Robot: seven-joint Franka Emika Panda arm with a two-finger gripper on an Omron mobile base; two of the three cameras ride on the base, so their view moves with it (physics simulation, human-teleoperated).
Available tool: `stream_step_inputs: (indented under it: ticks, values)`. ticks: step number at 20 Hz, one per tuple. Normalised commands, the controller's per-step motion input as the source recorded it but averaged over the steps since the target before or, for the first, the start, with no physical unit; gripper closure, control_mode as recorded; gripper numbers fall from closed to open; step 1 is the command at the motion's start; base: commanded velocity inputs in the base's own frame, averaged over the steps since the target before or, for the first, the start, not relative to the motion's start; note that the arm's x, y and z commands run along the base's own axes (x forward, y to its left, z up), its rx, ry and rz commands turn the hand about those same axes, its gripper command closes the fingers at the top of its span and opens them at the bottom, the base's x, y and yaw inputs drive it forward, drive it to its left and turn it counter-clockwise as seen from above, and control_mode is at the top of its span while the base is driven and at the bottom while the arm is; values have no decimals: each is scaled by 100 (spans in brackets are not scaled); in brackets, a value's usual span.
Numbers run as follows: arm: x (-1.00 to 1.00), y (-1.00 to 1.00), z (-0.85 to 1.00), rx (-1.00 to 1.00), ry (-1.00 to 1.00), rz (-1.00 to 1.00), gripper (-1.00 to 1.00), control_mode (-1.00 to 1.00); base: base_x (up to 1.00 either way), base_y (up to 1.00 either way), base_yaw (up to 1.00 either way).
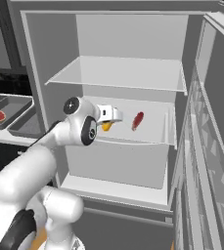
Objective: Place one corn and one steak in each tupperware on the nearby counter, to pack two identical lunches.
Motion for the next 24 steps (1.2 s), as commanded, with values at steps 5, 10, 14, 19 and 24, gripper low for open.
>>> stream_step_inputs:
  ticks: [5, 10, 14, 19, 24]
  values:
    - [-93, 0, 65, 6, 0, 9, 100, -100, 0, 0, 0]
    - [-100, 0, 32, 5, 1, 11, 100, -100, 0, 0, 0]
    - [-100, 0, 18, 1, -1, 7, 100, -100, 0, 0, 0]
    - [-73, 16, 29, -2, -5, 6, 100, -100, 0, 0, 0]
    - [-39, 22, 16, -9, -8, 0, 100, -100, 0, 0, 0]
